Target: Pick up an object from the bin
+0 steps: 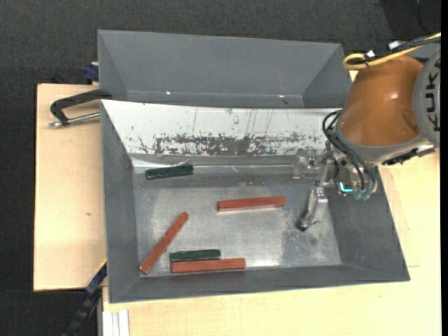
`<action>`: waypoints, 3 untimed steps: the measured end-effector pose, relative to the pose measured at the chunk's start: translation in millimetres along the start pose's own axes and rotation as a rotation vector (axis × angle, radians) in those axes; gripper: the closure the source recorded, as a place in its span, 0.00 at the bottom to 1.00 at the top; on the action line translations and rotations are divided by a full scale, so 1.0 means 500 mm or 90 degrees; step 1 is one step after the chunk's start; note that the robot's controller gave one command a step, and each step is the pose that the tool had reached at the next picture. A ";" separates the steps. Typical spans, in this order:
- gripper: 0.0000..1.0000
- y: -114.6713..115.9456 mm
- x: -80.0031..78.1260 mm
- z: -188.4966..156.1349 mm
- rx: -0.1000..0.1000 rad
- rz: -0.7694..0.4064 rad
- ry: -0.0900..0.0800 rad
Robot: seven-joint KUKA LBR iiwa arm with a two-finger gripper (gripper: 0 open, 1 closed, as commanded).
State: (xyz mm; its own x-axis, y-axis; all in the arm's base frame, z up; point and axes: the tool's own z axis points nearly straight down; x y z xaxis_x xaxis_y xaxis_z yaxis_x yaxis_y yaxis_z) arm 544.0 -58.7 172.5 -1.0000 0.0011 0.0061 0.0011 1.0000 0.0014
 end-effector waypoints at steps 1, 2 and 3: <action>0.00 0.000 -0.004 -0.008 0.001 -0.001 -0.005; 1.00 0.039 -0.109 0.193 0.001 -0.126 -0.008; 0.00 0.040 -0.108 0.196 0.001 -0.126 -0.008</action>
Offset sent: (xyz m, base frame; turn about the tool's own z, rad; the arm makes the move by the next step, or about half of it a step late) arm 0.0514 0.0191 -0.1000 -0.1989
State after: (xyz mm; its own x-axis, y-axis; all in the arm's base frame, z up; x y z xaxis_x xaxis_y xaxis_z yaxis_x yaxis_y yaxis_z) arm 597.3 -38.9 74.4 -0.9807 -0.1957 -0.0060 -0.1957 0.9807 -0.0001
